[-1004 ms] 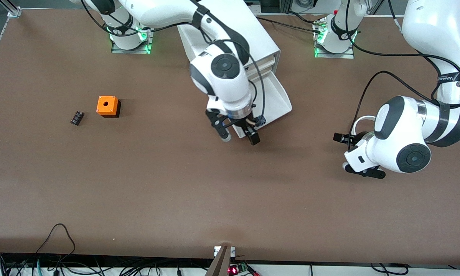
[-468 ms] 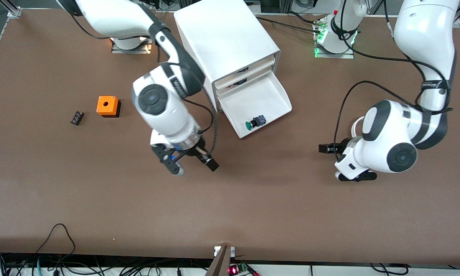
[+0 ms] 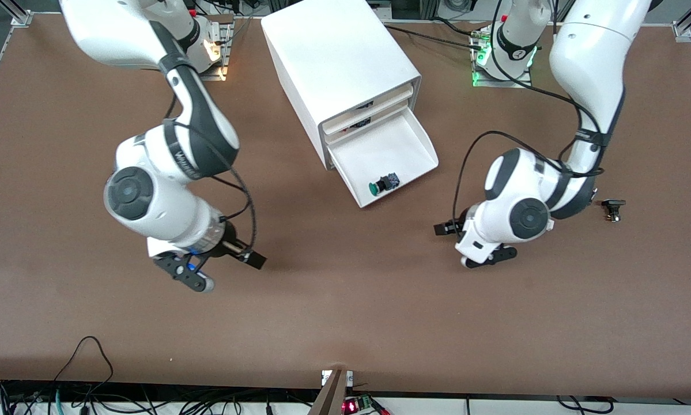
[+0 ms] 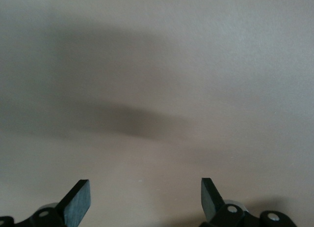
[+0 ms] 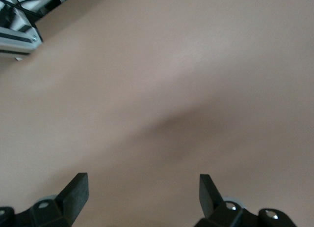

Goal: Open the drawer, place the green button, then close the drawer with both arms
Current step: 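Lift the right gripper away from the drawer while the left gripper withdraws, then move the left gripper to the drawer front while the right gripper retracts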

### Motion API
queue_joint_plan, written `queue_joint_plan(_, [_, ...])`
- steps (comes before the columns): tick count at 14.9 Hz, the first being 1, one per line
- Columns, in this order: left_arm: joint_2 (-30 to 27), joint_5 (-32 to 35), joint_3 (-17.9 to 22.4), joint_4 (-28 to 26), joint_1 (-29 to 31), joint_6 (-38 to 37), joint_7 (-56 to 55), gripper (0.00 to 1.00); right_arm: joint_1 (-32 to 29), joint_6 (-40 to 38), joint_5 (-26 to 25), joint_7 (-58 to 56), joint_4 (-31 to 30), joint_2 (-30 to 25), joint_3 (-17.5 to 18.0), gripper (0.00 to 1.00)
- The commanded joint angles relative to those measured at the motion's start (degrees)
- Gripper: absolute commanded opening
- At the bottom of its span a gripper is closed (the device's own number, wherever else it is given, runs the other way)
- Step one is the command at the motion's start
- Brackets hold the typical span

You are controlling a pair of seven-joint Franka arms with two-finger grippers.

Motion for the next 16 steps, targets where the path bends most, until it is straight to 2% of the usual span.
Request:
queue_joint_plan(1, [-2.1,-1.0,-2.1,-5.1,0.5,4.7,-4.7,0.99,-3.9,-3.1,0.9,-11.2,-3.1,-3.5,0.5,1.00])
queue_joint_plan(4, [-2.9,-0.9,-5.3,-10.1,0.4,11.9,-13.0,0.99,-8.0,-3.1,0.7,-21.9,-10.3,-8.7,0.4,1.00])
queue_joint_plan(6, [-4.1,-0.9,-6.5,-13.4,0.5,14.8,-13.7,0.99,-10.7,-3.1,0.5,-27.8,-15.6,-13.1,0.3,1.00])
queue_joint_plan(9, [-5.0,-0.9,-9.3,-15.0,0.8,15.1,-17.1,0.99,-11.6,-3.1,-0.4,-29.9,-22.5,-19.9,-1.3,1.00])
queue_joint_plan(12, [-5.3,-1.0,-11.4,-16.1,1.0,15.2,-19.2,0.99,-11.6,-3.1,-3.9,-30.9,-28.3,-25.9,-1.6,1.00])
queue_joint_plan(16, [-6.2,-0.9,-12.5,-20.5,1.1,20.6,-20.4,0.99,-11.5,-8.6,-8.8,-30.4,-29.7,-31.9,-1.4,1.00])
